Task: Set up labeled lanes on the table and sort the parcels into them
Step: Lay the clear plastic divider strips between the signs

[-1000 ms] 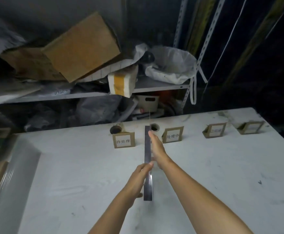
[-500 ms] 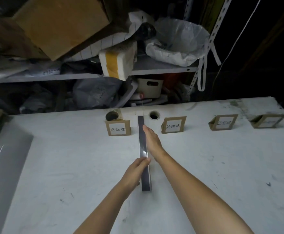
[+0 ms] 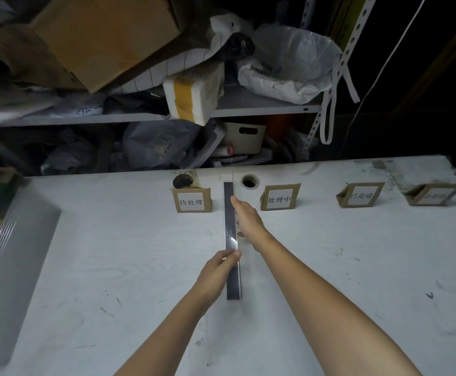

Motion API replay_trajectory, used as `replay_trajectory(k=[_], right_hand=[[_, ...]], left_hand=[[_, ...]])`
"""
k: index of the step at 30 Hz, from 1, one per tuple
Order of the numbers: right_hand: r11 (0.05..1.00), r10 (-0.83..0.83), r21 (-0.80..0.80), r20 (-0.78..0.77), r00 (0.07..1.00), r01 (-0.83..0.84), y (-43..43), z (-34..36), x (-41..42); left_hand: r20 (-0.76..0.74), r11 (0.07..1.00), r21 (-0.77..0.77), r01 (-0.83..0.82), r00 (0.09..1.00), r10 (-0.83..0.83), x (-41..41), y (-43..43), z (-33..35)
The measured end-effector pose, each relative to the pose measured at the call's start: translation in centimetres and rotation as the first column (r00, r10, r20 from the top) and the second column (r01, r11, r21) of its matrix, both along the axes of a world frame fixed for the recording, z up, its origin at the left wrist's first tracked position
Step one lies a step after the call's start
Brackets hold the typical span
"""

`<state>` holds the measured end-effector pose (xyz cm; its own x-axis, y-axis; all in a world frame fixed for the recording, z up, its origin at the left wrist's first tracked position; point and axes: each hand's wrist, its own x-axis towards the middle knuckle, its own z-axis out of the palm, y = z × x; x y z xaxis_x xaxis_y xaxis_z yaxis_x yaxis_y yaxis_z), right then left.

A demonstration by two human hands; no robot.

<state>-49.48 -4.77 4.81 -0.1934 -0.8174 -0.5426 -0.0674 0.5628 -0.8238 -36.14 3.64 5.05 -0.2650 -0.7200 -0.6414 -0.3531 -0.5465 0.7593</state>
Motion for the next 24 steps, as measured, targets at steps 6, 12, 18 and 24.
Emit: replay_trajectory(k=[6, 12, 18, 24], right_hand=[[1.0, 0.018, -0.001, -0.002, 1.0, -0.018, 0.7, 0.5, 0.0], [0.999, 0.033, 0.008, -0.022, 0.999, -0.032, 1.2, 0.1, 0.4], [0.999, 0.03, 0.038, -0.037, 0.999, -0.029, 1.6, 0.3, 0.7], [0.998, 0.056, -0.011, -0.179, 0.982, -0.058, 1.4, 1.2, 0.6]], left_hand=[[-0.019, 1.0, 0.015, 0.004, 1.0, -0.004, -0.6, 0.8, 0.2], [0.003, 1.0, 0.003, 0.005, 1.0, -0.005, -0.1, 1.2, -0.1], [0.039, 0.999, -0.019, 0.029, 0.999, -0.028, 0.6, 1.4, 0.0], [0.108, 0.995, -0.068, 0.072, 0.992, -0.065, 2.5, 1.0, 1.6]])
